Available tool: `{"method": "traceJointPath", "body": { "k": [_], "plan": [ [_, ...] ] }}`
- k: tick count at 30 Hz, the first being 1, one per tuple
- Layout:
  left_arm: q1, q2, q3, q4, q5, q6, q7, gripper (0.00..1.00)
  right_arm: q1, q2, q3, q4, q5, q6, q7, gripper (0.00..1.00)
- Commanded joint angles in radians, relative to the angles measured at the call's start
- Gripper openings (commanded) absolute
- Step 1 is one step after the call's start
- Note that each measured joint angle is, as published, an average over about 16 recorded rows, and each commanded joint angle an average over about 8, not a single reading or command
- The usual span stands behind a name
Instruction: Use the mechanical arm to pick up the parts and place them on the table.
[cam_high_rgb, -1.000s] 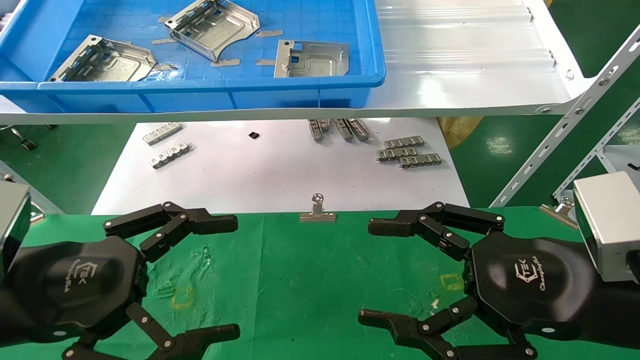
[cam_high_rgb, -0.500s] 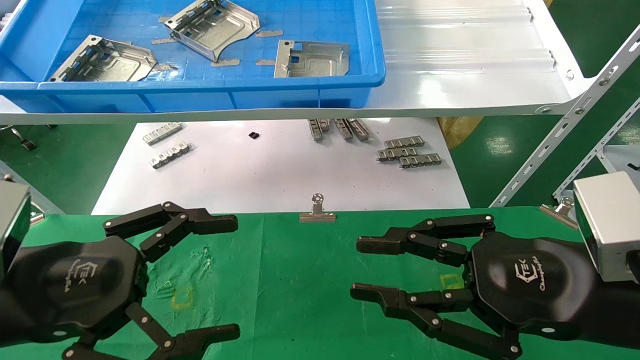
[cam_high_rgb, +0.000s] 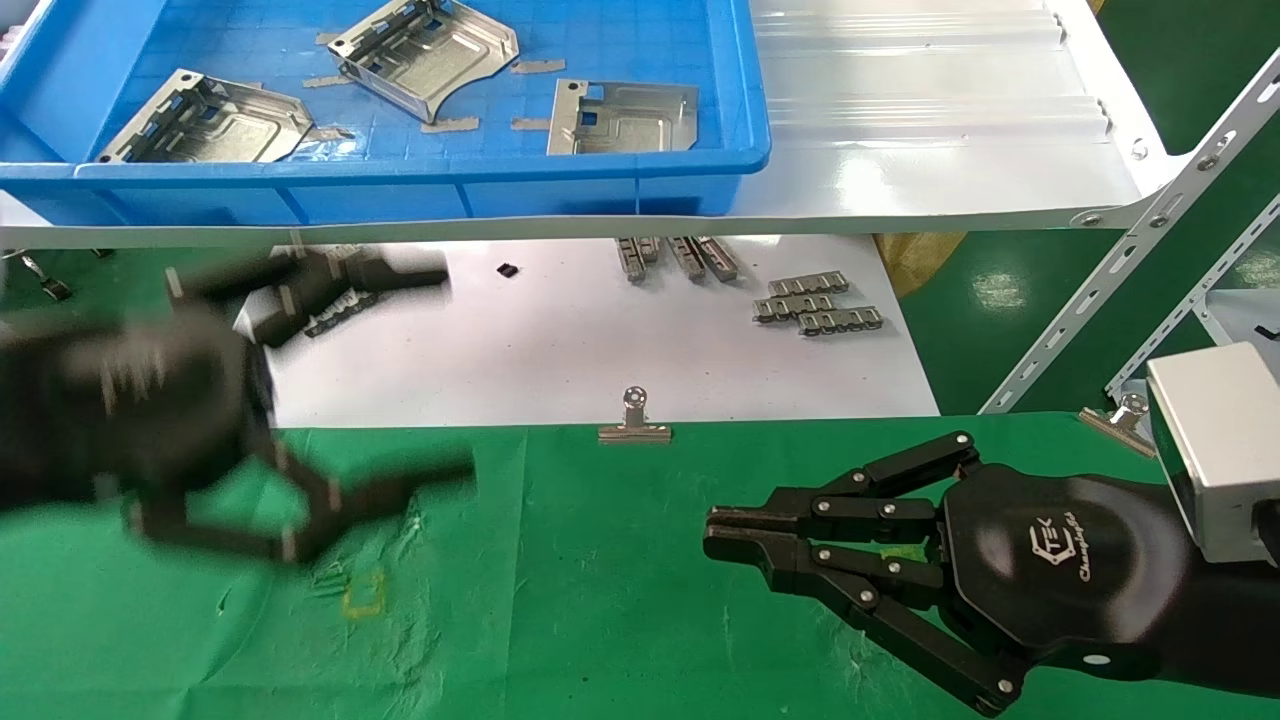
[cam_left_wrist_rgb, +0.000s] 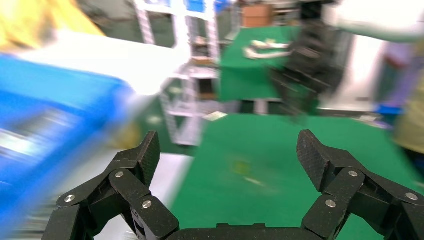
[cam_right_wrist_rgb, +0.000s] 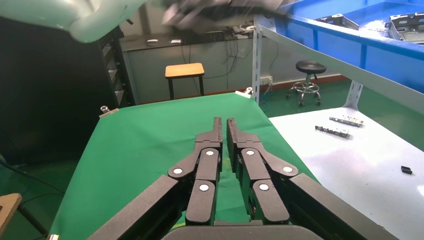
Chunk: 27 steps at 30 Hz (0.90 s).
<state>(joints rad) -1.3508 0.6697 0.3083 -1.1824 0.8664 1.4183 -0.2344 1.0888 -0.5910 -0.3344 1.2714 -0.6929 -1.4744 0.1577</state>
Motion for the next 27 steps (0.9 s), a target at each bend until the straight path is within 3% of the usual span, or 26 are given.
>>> {"method": "traceJointPath", "body": {
  "k": [1, 9, 15, 16, 20, 22, 23, 24, 27],
  "plan": [
    [-0.071, 0.006, 0.004, 0.015, 0.032, -0.018, -0.018, 1.0, 0.0, 0.0, 0.0, 0.0, 0.0, 0.0, 0.0, 0.0],
    [-0.432, 0.228, 0.139, 0.442, 0.333, -0.153, -0.001, 1.0, 0.0, 0.0, 0.0, 0.0, 0.0, 0.0, 0.0, 0.0],
    [-0.595, 0.404, 0.21, 0.761, 0.489, -0.341, 0.051, 1.0, 0.0, 0.0, 0.0, 0.0, 0.0, 0.0, 0.0, 0.0],
    [-0.612, 0.426, 0.217, 0.799, 0.506, -0.372, 0.059, 0.93, 0.0, 0.0, 0.0, 0.0, 0.0, 0.0, 0.0, 0.0],
    [-0.665, 0.497, 0.241, 0.926, 0.557, -0.472, 0.082, 0.43, 0.0, 0.0, 0.0, 0.0, 0.0, 0.0, 0.0, 0.0],
    [-0.684, 0.523, 0.252, 0.976, 0.577, -0.509, 0.09, 0.18, 0.0, 0.0, -0.001, 0.0, 0.0, 0.0, 0.0, 0.07],
    [-0.693, 0.533, 0.257, 0.997, 0.586, -0.525, 0.092, 0.05, 0.0, 0.0, -0.001, 0.0, 0.0, 0.0, 0.0, 0.18],
    [-0.701, 0.543, 0.262, 1.018, 0.594, -0.54, 0.094, 0.0, 0.0, 0.0, -0.001, 0.0, 0.0, 0.0, 0.0, 0.31],
    [-0.72, 0.564, 0.275, 1.067, 0.616, -0.573, 0.097, 0.0, 0.0, 0.0, -0.001, 0.0, 0.0, 0.0, 0.0, 0.68]
  ]
}}
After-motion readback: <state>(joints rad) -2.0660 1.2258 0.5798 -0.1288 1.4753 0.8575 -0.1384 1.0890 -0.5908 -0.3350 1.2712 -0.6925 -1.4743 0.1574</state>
